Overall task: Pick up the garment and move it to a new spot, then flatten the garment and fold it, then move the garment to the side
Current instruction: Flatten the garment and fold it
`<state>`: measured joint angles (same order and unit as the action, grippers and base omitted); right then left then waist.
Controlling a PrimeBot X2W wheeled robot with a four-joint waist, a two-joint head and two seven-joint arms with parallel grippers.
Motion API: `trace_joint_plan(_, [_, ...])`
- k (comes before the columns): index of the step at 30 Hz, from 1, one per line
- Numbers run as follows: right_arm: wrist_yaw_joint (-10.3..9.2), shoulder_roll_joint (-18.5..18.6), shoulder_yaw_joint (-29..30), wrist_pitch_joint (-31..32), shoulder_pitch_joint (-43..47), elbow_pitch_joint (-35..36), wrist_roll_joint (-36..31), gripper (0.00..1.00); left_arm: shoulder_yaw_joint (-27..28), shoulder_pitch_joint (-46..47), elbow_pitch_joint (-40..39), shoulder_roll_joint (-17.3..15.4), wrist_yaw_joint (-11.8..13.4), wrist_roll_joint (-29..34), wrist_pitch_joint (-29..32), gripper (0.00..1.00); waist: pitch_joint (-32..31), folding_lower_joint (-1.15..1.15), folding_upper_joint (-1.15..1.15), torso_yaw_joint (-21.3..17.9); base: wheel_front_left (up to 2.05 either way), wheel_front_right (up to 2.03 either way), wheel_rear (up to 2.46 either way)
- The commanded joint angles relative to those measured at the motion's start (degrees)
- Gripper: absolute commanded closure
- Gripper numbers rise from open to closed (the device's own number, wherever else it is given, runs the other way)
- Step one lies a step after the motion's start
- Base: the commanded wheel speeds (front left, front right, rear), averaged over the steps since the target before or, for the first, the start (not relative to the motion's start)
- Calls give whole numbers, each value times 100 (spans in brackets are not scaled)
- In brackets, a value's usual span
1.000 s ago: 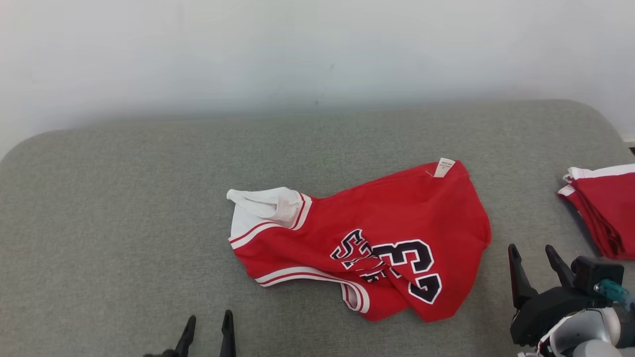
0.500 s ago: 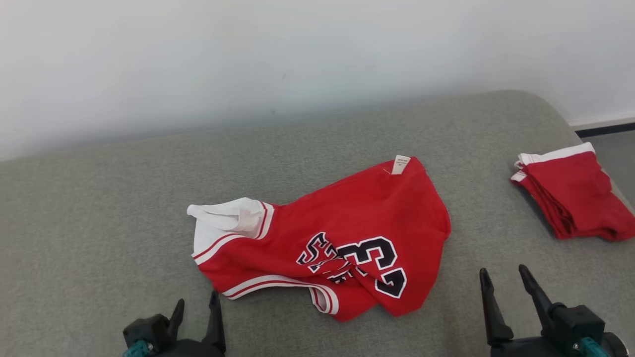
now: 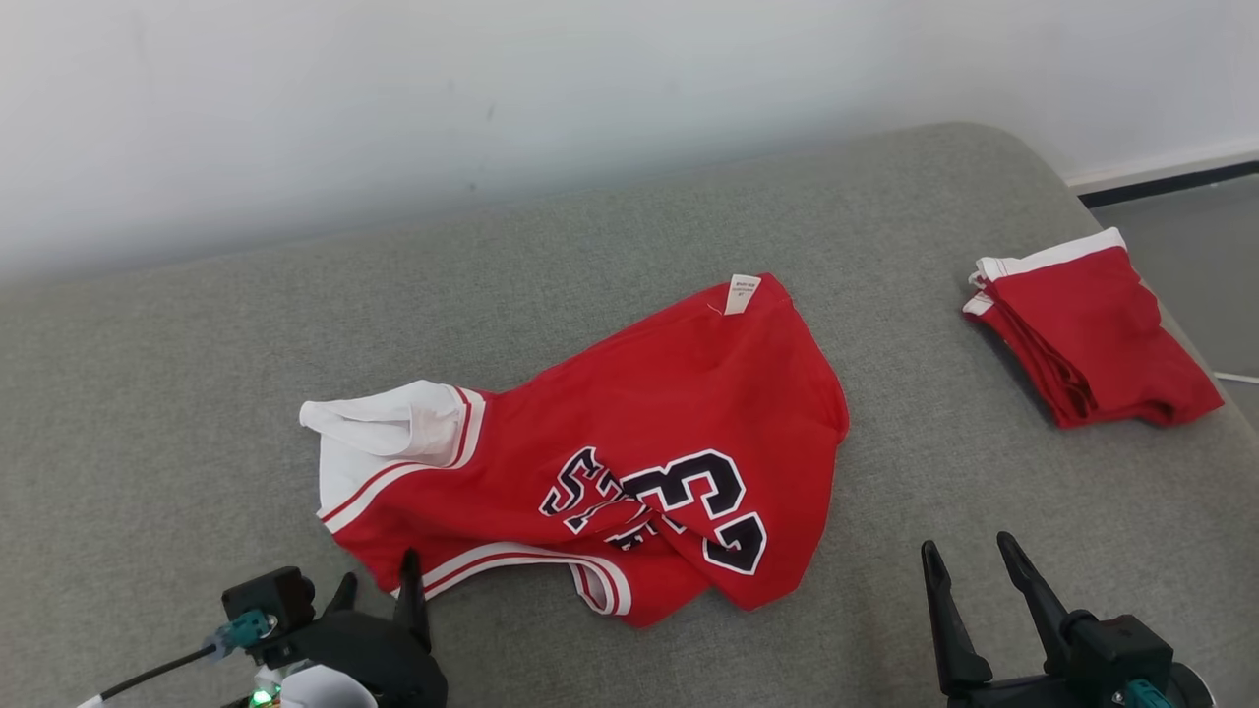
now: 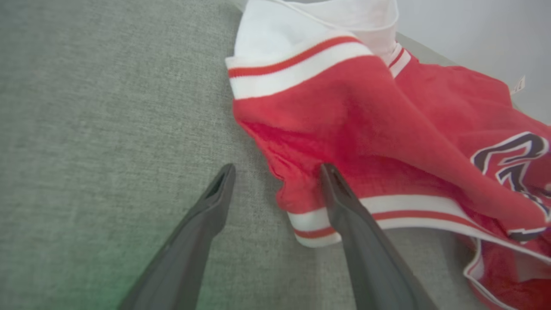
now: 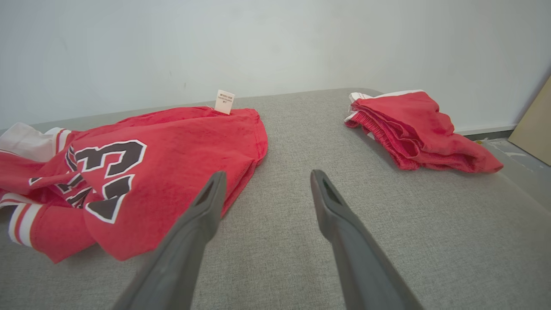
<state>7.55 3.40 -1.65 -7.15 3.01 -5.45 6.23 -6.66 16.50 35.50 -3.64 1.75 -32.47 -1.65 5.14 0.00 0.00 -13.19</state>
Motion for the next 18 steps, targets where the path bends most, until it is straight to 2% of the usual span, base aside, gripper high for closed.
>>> trace_joint_plan(1, [-16, -16, 0, -33, -36, -11, 22, 0, -19, 47, 33, -8, -20, -63, 45, 0, 37, 0, 0, -36, 0, 0, 0])
trace_joint_plan(2, [-16, -17, 3, -40, -45, -18, 23, 0, -33, 63, 59, -9, -30, -69, 87, 64, 43, 0, 0, -39, 0, 0, 0])
trace_joint_plan(3, [-16, -18, 9, -40, -55, -27, 21, 0, -42, 70, 60, -12, -28, -71, 99, 100, 46, 0, 0, -38, 0, 0, 0])
trace_joint_plan(11, [-16, -27, 107, -56, -17, -21, 11, 0, 141, -136, -565, -48, -42, -351, 177, 100, 7, 0, 0, 96, 0, 0, 0])
trace_joint_plan(16, [-16, -36, 176, -56, 41, 1, 3, 0, 281, -441, -1875, -4, -171, -948, 683, 100, -23, 0, 0, 223, 0, 0, 0])
trace_joint_plan(18, [-16, -38, 189, -66, 42, -2, 12, 0, 273, -599, -2545, 6, -133, -1119, 875, 100, -30, 0, 0, 254, 0, 0, 0])
